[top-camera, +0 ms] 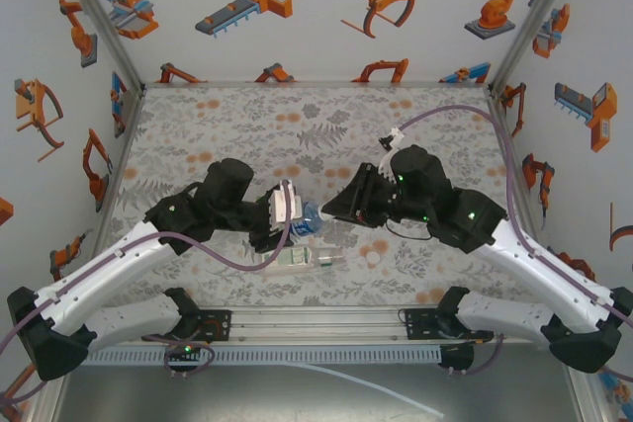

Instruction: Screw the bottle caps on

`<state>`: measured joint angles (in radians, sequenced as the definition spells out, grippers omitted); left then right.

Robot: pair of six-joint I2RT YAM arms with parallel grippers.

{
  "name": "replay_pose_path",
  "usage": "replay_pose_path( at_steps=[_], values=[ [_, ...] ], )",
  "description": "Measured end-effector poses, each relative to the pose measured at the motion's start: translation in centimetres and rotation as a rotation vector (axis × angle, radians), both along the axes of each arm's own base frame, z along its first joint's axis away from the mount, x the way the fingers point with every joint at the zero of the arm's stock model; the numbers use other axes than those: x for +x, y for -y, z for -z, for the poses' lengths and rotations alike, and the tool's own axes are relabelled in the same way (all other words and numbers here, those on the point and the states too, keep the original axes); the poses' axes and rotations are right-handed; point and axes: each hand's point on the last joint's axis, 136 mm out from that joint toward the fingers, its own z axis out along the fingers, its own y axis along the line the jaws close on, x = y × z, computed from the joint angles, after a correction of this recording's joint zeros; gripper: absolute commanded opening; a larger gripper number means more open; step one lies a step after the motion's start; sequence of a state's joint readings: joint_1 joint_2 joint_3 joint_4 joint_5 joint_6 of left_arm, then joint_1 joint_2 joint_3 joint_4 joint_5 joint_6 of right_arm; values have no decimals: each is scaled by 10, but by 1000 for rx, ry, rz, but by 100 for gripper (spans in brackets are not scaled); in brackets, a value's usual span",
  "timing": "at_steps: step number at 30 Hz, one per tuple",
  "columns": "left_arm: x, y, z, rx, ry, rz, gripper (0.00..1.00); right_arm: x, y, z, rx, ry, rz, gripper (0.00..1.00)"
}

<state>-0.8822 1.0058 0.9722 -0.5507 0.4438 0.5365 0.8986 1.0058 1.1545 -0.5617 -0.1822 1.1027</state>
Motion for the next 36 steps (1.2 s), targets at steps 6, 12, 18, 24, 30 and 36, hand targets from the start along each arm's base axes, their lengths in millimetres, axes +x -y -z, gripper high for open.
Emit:
replay_pose_path(
  at_steps=[6, 12, 18, 24, 30, 36],
  values=[
    [-13, 7, -7, -38, -6, 73, 0, -3, -8, -14, -78, 306, -193, 57],
    [-19, 6, -11, -54, -8, 102, 0, -28, -7, -44, -111, 710, -444, 57],
    [-26, 4, -18, -78, -5, 123, 0, -65, -12, -62, -92, 1079, -733, 52],
    [-29, 3, -20, -86, -9, 133, 0, -82, -16, -59, -86, 1279, -900, 46],
    [-30, 2, -21, -90, -8, 136, 0, -83, -21, -52, -93, 1339, -957, 39],
    [-31, 1, -21, -89, -10, 137, 0, -85, -22, -52, -87, 1358, -975, 27]
  ],
)
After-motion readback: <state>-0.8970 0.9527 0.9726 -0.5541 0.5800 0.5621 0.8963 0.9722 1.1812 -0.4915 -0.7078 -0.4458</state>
